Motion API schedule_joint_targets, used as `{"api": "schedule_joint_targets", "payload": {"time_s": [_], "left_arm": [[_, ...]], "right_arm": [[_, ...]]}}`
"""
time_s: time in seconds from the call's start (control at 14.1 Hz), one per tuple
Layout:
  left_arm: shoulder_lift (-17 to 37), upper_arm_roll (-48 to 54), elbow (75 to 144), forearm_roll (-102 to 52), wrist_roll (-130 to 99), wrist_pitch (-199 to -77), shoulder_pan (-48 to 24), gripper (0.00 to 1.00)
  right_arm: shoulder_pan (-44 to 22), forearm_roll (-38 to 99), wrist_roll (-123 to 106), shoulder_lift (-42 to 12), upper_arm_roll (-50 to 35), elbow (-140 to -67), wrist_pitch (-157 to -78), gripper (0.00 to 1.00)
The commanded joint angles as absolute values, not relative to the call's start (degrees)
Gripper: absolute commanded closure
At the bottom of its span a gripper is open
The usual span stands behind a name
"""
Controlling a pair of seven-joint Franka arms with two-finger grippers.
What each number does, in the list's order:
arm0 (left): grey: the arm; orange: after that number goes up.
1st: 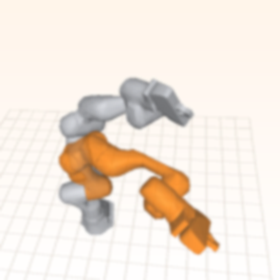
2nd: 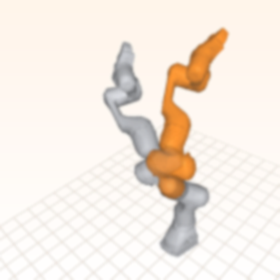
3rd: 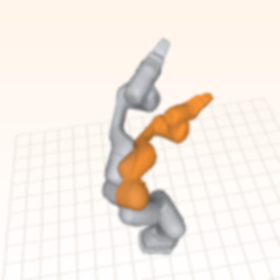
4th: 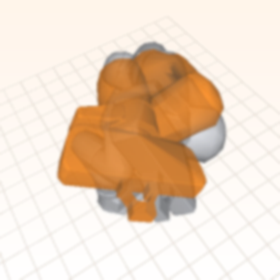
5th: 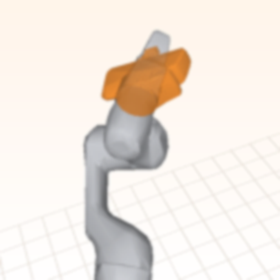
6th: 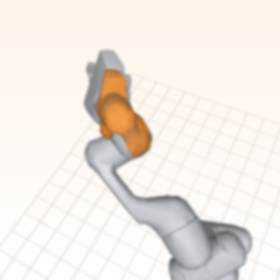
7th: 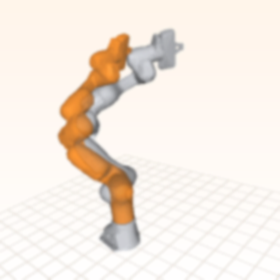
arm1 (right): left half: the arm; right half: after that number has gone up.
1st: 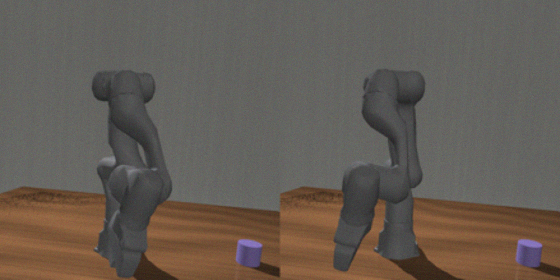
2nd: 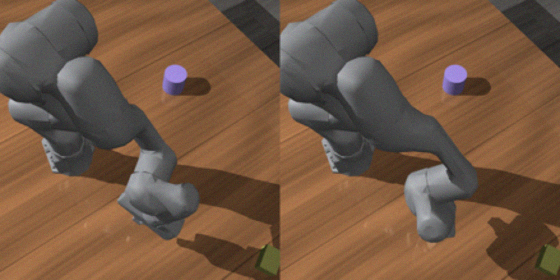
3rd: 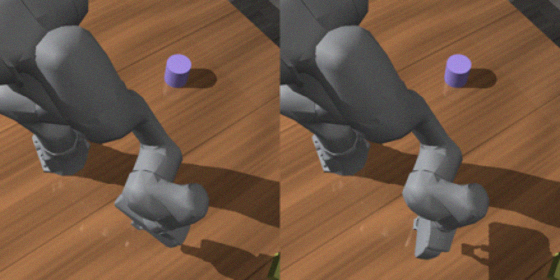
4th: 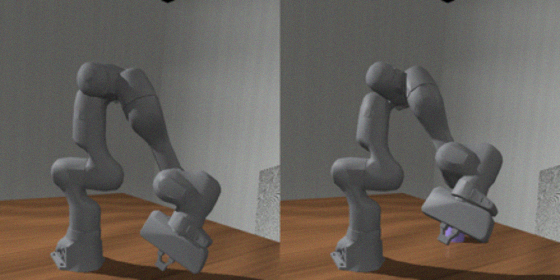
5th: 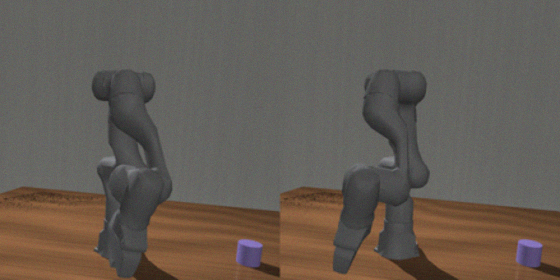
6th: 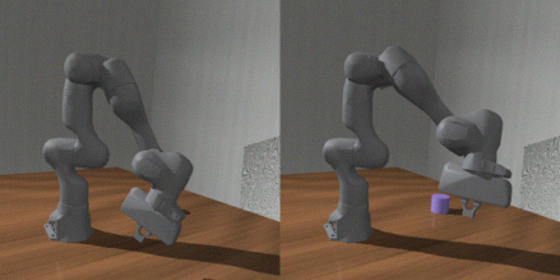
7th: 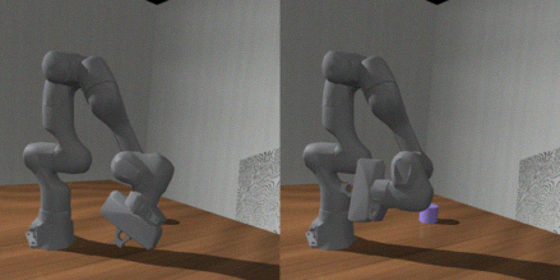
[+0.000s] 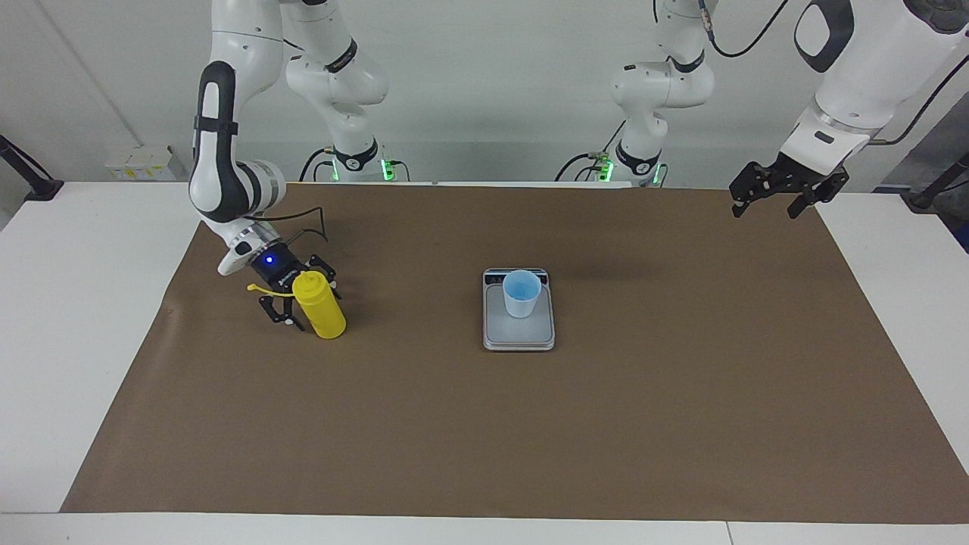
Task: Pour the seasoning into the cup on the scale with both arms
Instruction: 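Reach the right gripper to the yellow bottle and grasp it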
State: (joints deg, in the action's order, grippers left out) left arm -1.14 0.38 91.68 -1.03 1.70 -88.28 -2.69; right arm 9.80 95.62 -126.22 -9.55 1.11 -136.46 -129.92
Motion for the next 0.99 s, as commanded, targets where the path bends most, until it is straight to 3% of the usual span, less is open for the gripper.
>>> {"api": "schedule_joint_targets", "payload": {"time_s": [0.0,0.14,0.28,0.35,0.5,0.92], "left_arm": [[-1.8,1.4,90.9,-1.9,1.0,-87.3,-2.0,0.00],[-2.2,2.9,90.9,-2.3,1.1,-86.3,1.0,0.00],[-3.1,4.4,91.6,-2.0,1.1,-87.1,1.8,0.00],[-3.2,4.4,91.7,-2.0,1.1,-87.0,1.9,0.00],[-3.4,4.4,92.2,-1.9,1.4,-86.8,1.9,0.00],[-3.8,4.6,91.8,-1.9,2.0,-87.1,3.3,0.00]], "right_arm": [[9.9,97.1,-127.2,-9.4,0.6,-135.4,-129.2,0.00],[9.3,97.1,-127.0,-8.8,0.4,-135.4,-129.4,0.42],[9.0,97.1,-126.2,-8.3,0.4,-135.4,-129.6,0.75],[8.9,97.1,-125.3,-7.8,0.3,-135.0,-130.0,0.86],[7.0,97.0,-123.2,-6.0,0.3,-134.3,-132.2,0.93],[-6.0,96.4,-115.5,-0.9,0.3,-130.2,-150.6,0.93]]}}
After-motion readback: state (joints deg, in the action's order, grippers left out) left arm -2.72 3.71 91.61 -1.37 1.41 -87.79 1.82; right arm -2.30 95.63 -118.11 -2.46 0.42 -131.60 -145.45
